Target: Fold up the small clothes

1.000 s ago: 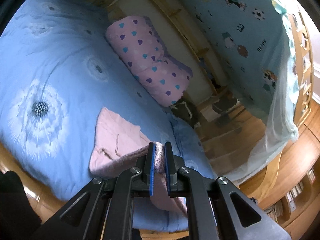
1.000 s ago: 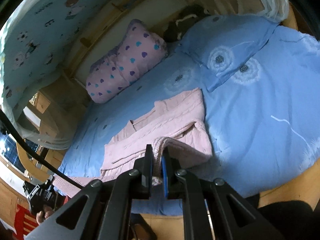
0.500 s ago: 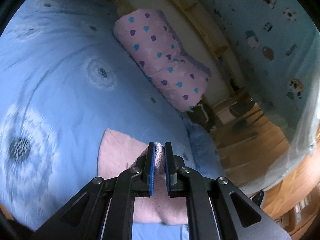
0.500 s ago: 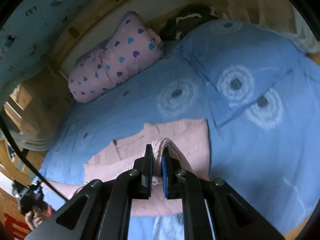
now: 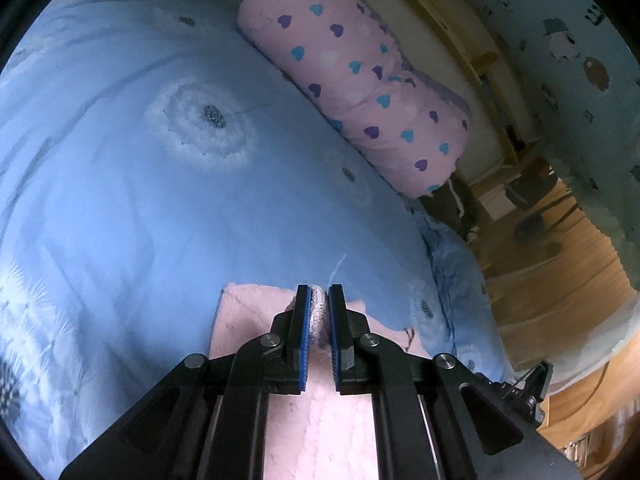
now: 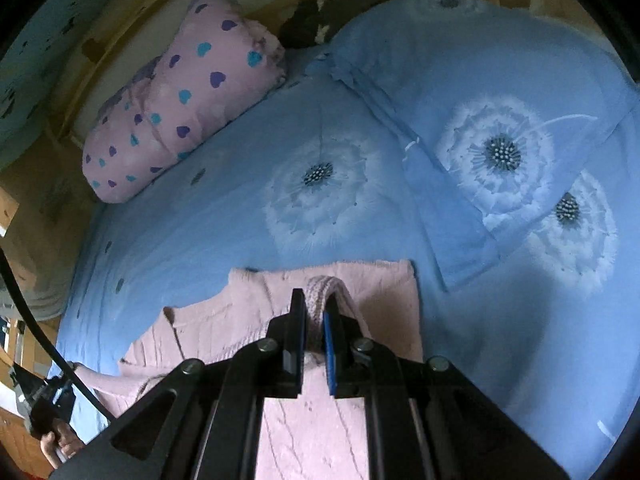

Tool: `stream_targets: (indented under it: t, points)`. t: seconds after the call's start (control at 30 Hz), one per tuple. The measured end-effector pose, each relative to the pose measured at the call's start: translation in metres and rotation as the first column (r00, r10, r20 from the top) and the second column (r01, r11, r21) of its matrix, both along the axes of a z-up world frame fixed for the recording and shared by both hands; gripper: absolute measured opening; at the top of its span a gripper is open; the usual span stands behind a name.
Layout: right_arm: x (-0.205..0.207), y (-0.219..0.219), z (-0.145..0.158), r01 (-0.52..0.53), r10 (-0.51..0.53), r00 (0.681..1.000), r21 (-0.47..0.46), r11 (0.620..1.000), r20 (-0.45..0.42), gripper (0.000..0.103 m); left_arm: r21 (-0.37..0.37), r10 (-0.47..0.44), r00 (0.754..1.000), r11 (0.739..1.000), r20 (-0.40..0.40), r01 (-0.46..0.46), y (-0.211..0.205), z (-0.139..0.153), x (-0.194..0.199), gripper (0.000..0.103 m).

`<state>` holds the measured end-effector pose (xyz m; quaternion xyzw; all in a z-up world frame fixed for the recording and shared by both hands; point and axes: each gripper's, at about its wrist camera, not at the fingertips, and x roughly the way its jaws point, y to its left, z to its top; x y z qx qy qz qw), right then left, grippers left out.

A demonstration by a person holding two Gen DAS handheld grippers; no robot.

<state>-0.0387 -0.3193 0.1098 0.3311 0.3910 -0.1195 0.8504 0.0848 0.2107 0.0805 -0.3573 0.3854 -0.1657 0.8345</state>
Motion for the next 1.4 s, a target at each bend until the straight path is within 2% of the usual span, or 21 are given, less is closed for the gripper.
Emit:
stream_targets:
  t: [0.2, 0.4, 0.57, 0.63, 0.67, 0.7, 0.73, 0.77, 0.8, 0.83, 0.9, 1.0, 1.07, 1.13, 1.2, 1.3, 1.4]
  points:
    - [0.023, -0.013, -0.010, 0.017, -0.017, 1.000, 0.005, 1.000, -0.003, 0.008, -0.068, -0.017, 0.999, 0.998, -0.041, 0.014, 0.007, -0.016, 0.023, 0.000]
    - [0.046, -0.018, -0.027, 0.003, -0.003, 0.999, -0.001, 1.000, -0.039, 0.008, -0.013, -0.034, 0.999, 0.999, -0.033, 0.034, 0.005, -0.020, 0.041, 0.000]
    - [0.058, -0.018, -0.030, 0.000, -0.001, 0.999, -0.015, 1.000, -0.039, 0.008, -0.041, -0.015, 0.998, 0.999, -0.056, 0.013, 0.006, -0.035, 0.050, 0.000]
    - [0.062, -0.018, -0.033, 0.016, -0.019, 0.998, -0.043, 0.999, -0.056, 0.009, -0.046, 0.029, 0.995, 0.998, -0.099, -0.034, 0.010, -0.047, 0.056, 0.000]
    - [0.062, -0.019, -0.033, 0.045, -0.050, 0.997, -0.076, 0.996, -0.063, 0.013, -0.064, 0.068, 0.991, 0.995, -0.115, -0.076, 0.016, -0.053, 0.058, 0.000]
    - [0.060, -0.021, -0.032, 0.091, -0.100, 0.993, -0.135, 0.987, -0.063, 0.029, -0.118, 0.096, 0.992, 0.987, -0.088, -0.106, 0.024, -0.055, 0.058, 0.007]
    - [0.057, -0.022, -0.029, 0.132, -0.145, 0.988, -0.189, 0.973, -0.057, 0.055, -0.129, 0.114, 0.992, 0.984, -0.054, -0.121, 0.026, -0.051, 0.056, 0.033]
    - [0.053, -0.024, -0.026, 0.158, -0.171, 0.984, -0.217, 0.963, -0.042, 0.065, -0.117, 0.151, 0.989, 0.982, -0.001, -0.150, 0.029, -0.043, 0.052, 0.045]
    - [0.048, -0.025, -0.023, 0.182, -0.191, 0.982, -0.230, 0.956, -0.015, 0.071, -0.093, 0.182, 0.981, 0.980, 0.061, -0.176, 0.029, -0.031, 0.046, 0.053]
    - [0.046, -0.027, -0.021, 0.183, -0.189, 0.982, -0.222, 0.958, -0.004, 0.071, -0.080, 0.194, 0.973, 0.979, 0.123, -0.185, 0.029, -0.020, 0.041, 0.053]
    - [0.046, -0.030, -0.020, 0.155, -0.160, 0.987, -0.182, 0.971, -0.012, 0.071, -0.090, 0.154, 0.971, 0.986, 0.181, -0.140, 0.023, -0.004, 0.037, 0.053]
    - [0.047, -0.027, -0.024, 0.124, -0.131, 0.991, -0.165, 0.978, -0.029, 0.071, -0.118, 0.078, 0.984, 0.991, 0.161, -0.060, 0.012, -0.004, 0.038, 0.053]
    - [0.051, -0.021, -0.030, 0.087, -0.099, 0.993, -0.185, 0.979, -0.057, 0.071, -0.073, 0.018, 0.994, 0.997, 0.112, -0.010, 0.001, -0.008, 0.041, 0.053]
    - [0.053, -0.014, -0.035, 0.043, -0.065, 0.993, -0.215, 0.976, -0.094, 0.071, 0.013, -0.039, 0.998, 0.999, 0.058, 0.038, -0.011, -0.013, 0.042, 0.052]
    - [0.052, -0.007, -0.035, 0.006, -0.034, 0.993, -0.242, 0.970, -0.113, 0.071, 0.067, -0.068, 0.997, 0.996, 0.037, 0.065, -0.017, -0.014, 0.035, 0.052]
    - [0.049, 0.003, -0.033, -0.017, -0.018, 0.993, -0.289, 0.957, -0.121, 0.071, 0.076, -0.080, 0.996, 0.994, 0.028, 0.078, -0.021, -0.014, 0.022, 0.052]
    - [0.041, 0.010, -0.032, -0.040, 0.002, 0.991, -0.290, 0.956, -0.130, 0.071, 0.057, -0.093, 0.996, 0.994, 0.014, 0.092, -0.024, -0.015, 0.013, 0.052]
